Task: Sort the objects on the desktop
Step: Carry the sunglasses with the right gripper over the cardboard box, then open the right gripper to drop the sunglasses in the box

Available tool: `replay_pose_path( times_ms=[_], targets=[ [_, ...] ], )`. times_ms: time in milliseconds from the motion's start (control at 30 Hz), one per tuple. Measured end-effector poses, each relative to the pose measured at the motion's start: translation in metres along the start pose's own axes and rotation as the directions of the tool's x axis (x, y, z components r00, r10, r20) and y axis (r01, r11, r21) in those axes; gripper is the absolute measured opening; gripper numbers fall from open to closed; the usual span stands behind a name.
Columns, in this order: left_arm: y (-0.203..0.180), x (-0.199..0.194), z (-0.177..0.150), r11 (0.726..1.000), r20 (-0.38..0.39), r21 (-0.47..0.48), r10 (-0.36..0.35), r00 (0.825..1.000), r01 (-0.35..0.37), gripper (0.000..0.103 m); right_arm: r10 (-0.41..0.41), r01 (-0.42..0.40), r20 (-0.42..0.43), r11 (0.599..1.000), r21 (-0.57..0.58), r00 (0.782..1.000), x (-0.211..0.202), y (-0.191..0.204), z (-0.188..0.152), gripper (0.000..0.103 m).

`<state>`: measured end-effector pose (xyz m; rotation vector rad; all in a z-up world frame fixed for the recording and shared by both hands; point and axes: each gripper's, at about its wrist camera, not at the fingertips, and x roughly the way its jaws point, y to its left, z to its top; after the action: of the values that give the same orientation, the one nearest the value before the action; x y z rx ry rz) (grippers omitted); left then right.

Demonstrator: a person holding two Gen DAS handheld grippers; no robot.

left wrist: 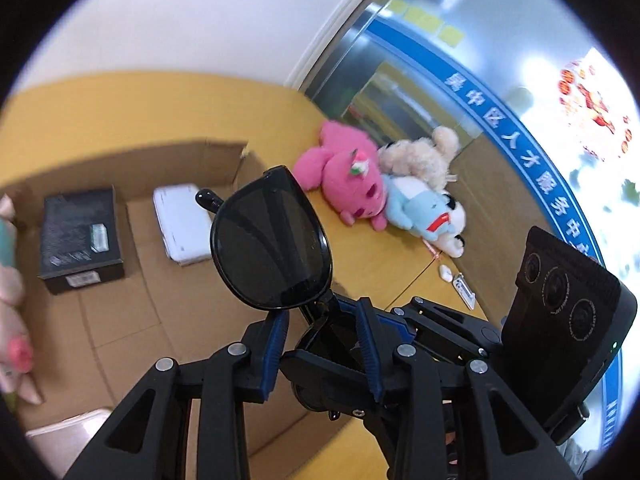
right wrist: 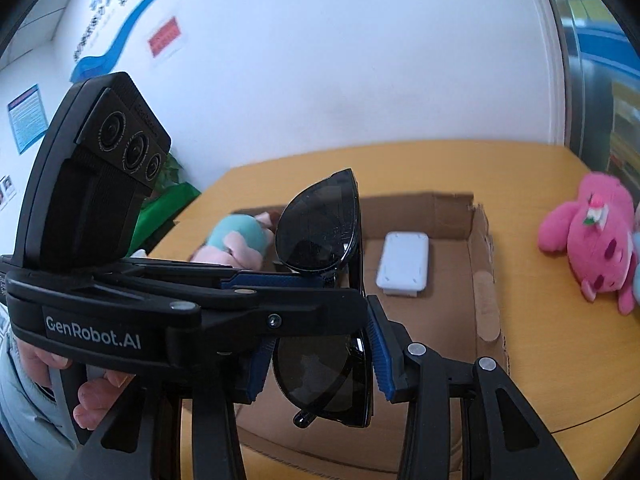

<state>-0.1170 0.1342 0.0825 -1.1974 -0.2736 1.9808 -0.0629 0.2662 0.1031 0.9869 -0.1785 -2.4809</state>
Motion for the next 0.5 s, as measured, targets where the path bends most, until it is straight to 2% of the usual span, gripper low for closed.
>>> replay_pose_path(
  times_ms=[167,333,367,400,500],
  targets=[
    [0.034,0.050,0.002,0.991,-0.084,-0.126,-0.046,0.995,0.035,0.033,-0.027,0.036,-0.117,0.996,0.076,0.993,0.045,-0.037,-0.013,0.041],
    [0.058,0.082,-0.003,0.970,-0.143,-0.238,-0.094,0.985,0.058,0.033,-0.066,0.095,-0.247,0.990,0.105,0.967,0.077,-0.054,-0.023,0.041],
    [0.062,0.087,-0.005,0.965,-0.155,-0.259,-0.093,0.984,0.050,0.030,-0.068,0.100,-0.263,0.989,0.112,0.962,0.079,-0.055,-0.024,0.041],
    [0.065,0.089,-0.007,0.961,-0.164,-0.275,-0.082,0.983,0.035,0.029,-0.071,0.108,-0.286,0.987,0.116,0.956,0.084,-0.058,-0.025,0.032],
    [0.073,0.100,-0.012,0.947,-0.201,-0.322,-0.091,0.975,0.022,0.028,-0.093,0.138,-0.352,0.985,0.107,0.931,0.097,-0.066,-0.033,0.029]
  ],
)
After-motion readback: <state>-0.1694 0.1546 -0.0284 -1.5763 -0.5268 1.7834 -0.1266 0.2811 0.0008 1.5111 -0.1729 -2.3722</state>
